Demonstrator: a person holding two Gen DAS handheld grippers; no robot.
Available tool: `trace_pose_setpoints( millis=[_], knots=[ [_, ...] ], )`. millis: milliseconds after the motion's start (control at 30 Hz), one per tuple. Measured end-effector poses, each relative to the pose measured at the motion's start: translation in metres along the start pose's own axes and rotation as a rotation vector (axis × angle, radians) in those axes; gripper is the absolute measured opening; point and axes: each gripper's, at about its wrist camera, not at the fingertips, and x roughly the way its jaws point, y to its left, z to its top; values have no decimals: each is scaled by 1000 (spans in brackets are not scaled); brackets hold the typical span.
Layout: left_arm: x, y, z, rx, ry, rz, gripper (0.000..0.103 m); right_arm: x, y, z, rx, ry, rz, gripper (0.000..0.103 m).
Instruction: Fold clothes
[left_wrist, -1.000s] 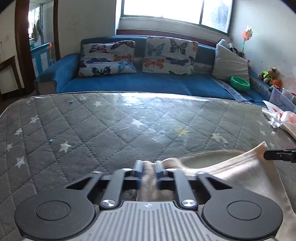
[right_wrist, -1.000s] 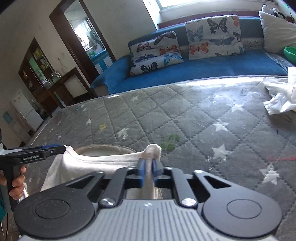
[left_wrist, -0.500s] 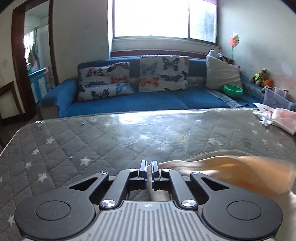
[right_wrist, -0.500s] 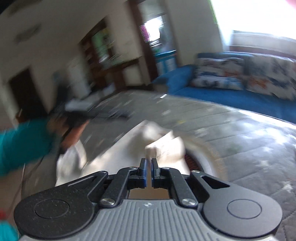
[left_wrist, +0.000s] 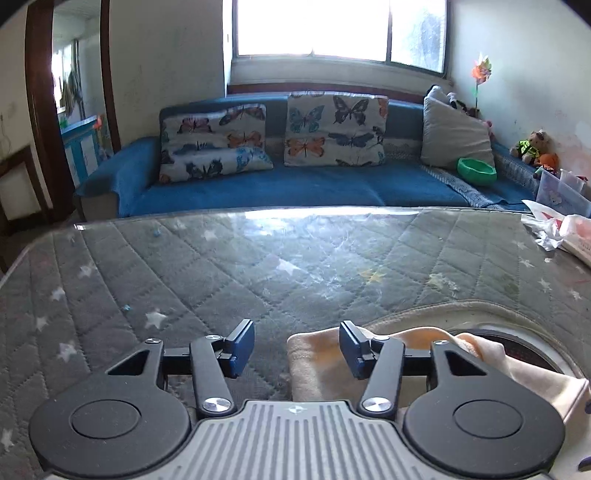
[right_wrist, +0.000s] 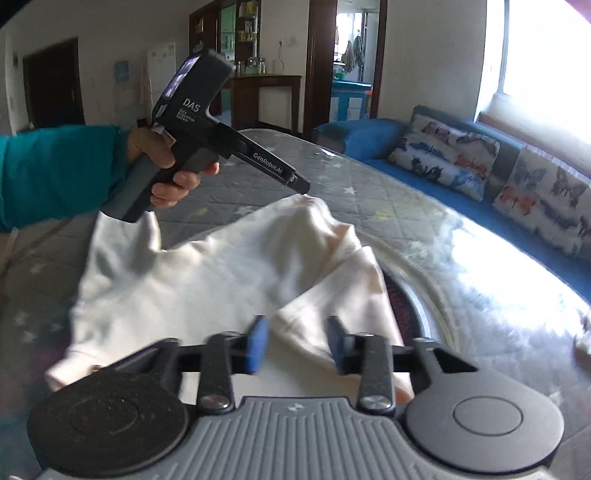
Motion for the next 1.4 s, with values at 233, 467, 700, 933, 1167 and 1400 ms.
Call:
trace_pose_setpoints(
  millis=[233,467,700,933,1167,1400],
  knots=[
    [12,2,-4,-13,17,-15,53,35,-8,11,83,34,18,38],
    [14,2,-9,-5,15,-33,38,42,-10,4,124,38,-7,9],
    [13,6,-13,-3,11,-34,33,0,-51,15,219,-119,-192,8],
    [13,5,-13,0,10,-59,35,-1,-104,7,326,-118,-360,8],
    [19,-8,-7,33,21,-95,38,15,-117,0,343,-96,-373,8],
    [22,-21,-8,76,7,-49,7,19,-122,1,352,-94,-390,8]
  ],
)
